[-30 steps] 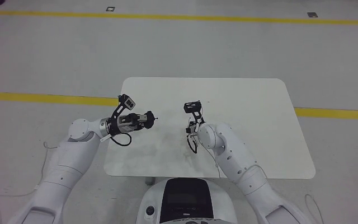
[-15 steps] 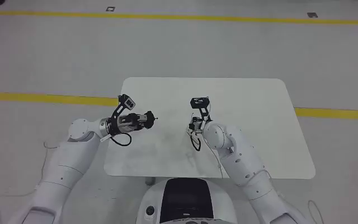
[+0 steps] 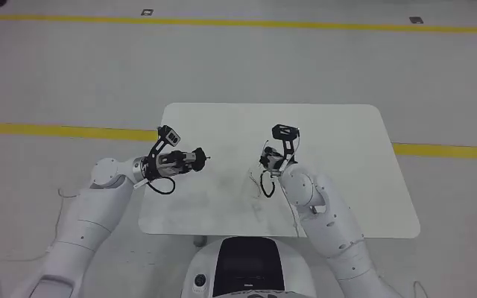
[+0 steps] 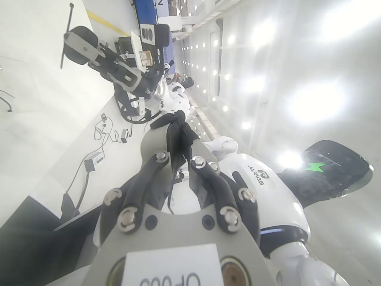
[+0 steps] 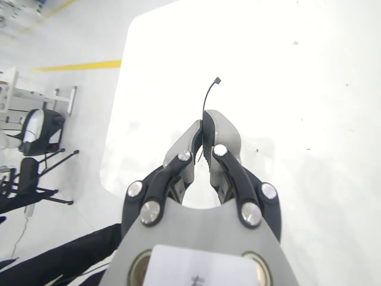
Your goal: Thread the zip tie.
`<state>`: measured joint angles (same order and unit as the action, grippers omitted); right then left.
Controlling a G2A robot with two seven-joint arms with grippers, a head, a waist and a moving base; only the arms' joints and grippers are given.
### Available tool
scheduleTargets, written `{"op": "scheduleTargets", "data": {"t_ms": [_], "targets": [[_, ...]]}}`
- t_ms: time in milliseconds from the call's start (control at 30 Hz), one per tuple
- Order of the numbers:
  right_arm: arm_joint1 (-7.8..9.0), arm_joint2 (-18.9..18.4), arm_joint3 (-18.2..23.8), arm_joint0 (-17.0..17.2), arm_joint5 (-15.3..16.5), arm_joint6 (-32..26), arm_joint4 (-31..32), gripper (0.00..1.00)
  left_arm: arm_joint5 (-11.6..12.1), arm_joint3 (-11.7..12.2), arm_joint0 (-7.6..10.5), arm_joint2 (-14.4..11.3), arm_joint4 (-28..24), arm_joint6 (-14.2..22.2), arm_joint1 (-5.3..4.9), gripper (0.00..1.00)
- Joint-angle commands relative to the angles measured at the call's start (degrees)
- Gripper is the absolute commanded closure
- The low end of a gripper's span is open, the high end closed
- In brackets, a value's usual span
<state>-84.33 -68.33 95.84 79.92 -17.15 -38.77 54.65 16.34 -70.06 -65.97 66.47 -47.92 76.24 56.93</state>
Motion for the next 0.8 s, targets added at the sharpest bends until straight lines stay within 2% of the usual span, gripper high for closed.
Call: {"op": "scheduleTargets", "data": {"t_ms": [0,100,233,267,400,533,600,767], "targets": [[0.04,-1.11,1.18,1.39,0.78,1.67,-3.19,1.00,0.00,0.00,0.00,0.00,0.00,0.00,0.00,1.00],[0.19,-2.85,2.55,3.18,3.82,3.80,-8.18,1.00,0.00,0.00,0.00,0.00,0.00,0.00,0.00,1.00],[0.47,-4.43,3.15,4.30,9.81,5.00,-14.12,1.00,0.00,0.00,0.00,0.00,0.00,0.00,0.00,1.00],[0.60,-4.79,3.04,4.35,12.18,5.14,-15.28,1.00,0.00,0.00,0.00,0.00,0.00,0.00,0.00,1.00],[0.98,-5.76,1.38,3.50,18.90,4.75,-19.60,1.00,0.00,0.00,0.00,0.00,0.00,0.00,0.00,1.00],[1.23,-6.06,-1.79,1.02,26.27,3.38,-25.27,1.00,0.00,0.00,0.00,0.00,0.00,0.00,0.00,1.00],[1.35,-6.11,-3.39,-0.37,27.97,2.59,-26.46,1.00,0.00,0.00,0.00,0.00,0.00,0.00,0.00,1.00],[1.35,-6.11,-3.39,-0.37,27.97,2.59,-26.46,1.00,0.00,0.00,0.00,0.00,0.00,0.00,0.00,1.00]]}}
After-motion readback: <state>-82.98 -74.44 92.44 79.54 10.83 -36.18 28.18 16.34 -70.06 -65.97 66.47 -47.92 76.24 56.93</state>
